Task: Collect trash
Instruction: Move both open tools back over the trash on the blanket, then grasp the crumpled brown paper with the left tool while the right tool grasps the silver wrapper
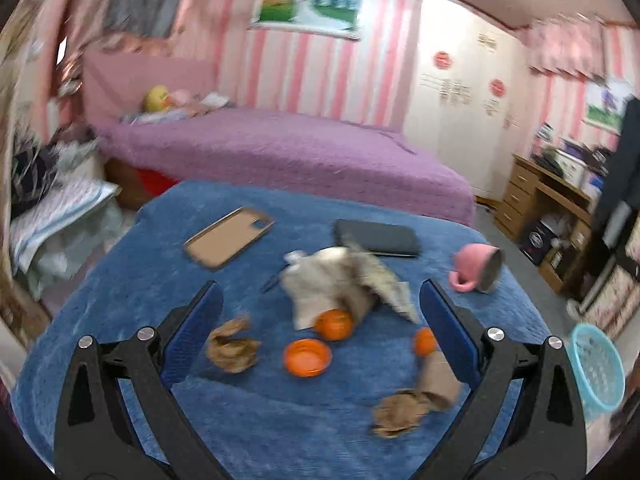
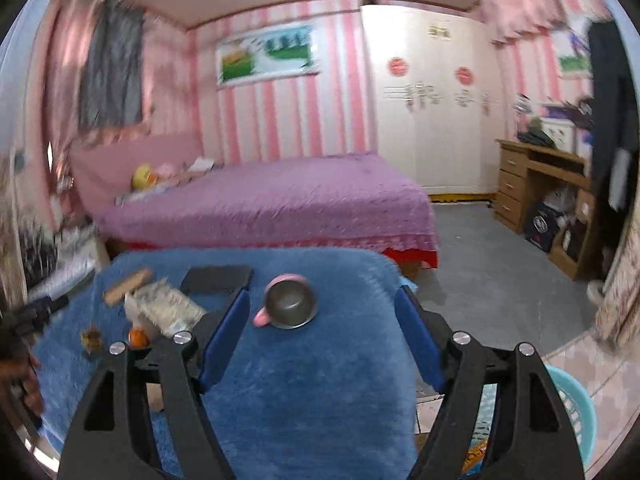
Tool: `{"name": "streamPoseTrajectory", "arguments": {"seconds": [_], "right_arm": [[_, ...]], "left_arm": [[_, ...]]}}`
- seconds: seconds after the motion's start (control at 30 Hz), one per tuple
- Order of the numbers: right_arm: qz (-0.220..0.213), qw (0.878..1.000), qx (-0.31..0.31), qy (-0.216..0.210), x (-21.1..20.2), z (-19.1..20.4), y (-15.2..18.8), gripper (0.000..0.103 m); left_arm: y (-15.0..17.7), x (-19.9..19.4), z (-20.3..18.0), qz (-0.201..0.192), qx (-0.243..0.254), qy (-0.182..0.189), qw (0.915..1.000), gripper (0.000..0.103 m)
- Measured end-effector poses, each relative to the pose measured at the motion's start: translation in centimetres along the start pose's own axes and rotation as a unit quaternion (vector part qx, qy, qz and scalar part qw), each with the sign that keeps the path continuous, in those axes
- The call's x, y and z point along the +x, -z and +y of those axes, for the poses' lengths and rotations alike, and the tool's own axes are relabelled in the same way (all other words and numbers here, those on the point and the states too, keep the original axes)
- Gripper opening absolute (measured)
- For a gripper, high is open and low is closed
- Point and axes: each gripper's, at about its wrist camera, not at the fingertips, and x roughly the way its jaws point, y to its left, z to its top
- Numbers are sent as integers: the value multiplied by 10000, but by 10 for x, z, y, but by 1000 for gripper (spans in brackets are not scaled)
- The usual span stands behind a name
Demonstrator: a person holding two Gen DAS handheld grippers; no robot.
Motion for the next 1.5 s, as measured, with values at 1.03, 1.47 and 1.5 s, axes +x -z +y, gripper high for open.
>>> {"name": "streamPoseTrajectory", "arguments": {"seconds": [1.03, 1.47, 1.5], "right_arm": [[846, 9909, -774, -706, 82, 149, 33, 79], [908, 9905, -732, -723, 83, 141, 32, 79], [917, 9904, -736, -720, 83, 142, 33, 79]], "left_arm": [[39, 48, 80, 991, -70, -175, 9949, 95], [44, 86, 84, 1368, -304, -243, 9898, 95], [43, 89, 86, 1387, -368, -248, 9893, 95]]}}
